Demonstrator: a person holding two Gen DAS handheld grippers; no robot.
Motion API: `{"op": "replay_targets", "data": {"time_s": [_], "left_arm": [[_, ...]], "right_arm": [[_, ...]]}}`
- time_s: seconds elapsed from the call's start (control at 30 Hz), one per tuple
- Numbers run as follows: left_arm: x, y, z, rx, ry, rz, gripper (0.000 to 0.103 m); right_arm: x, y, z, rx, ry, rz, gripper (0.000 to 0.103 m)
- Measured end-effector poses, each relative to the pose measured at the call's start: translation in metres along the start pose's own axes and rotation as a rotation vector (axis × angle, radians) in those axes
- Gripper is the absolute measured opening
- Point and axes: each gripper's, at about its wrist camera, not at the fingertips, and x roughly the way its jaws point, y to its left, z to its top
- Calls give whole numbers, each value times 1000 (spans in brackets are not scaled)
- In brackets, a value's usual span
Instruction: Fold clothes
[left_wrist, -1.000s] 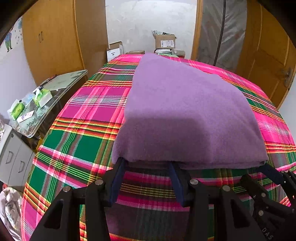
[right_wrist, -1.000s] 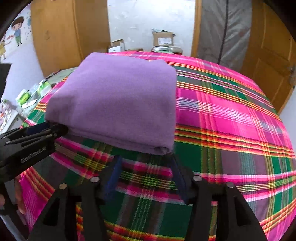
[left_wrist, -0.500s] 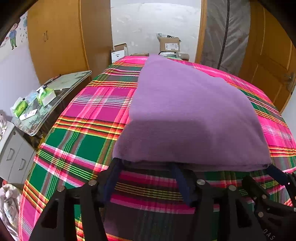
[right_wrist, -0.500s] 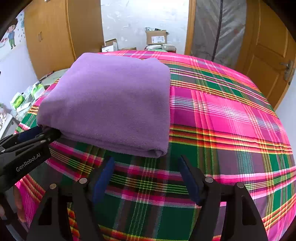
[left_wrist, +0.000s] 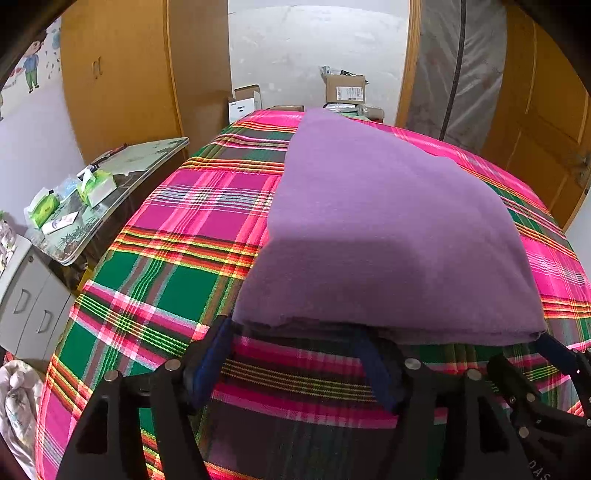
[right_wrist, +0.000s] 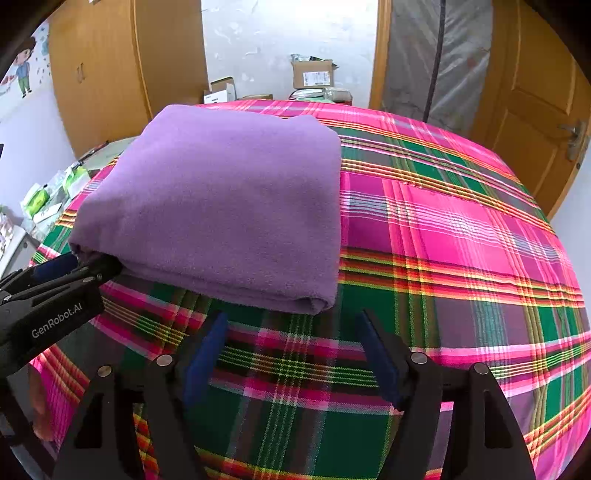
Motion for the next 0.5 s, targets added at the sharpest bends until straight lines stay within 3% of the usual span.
{"op": "replay_targets", "data": {"time_s": [0.5], "left_arm": [[1, 1, 1, 2, 1, 1, 69]], "right_arm": [[0, 2, 0, 1, 1, -2, 76]]}}
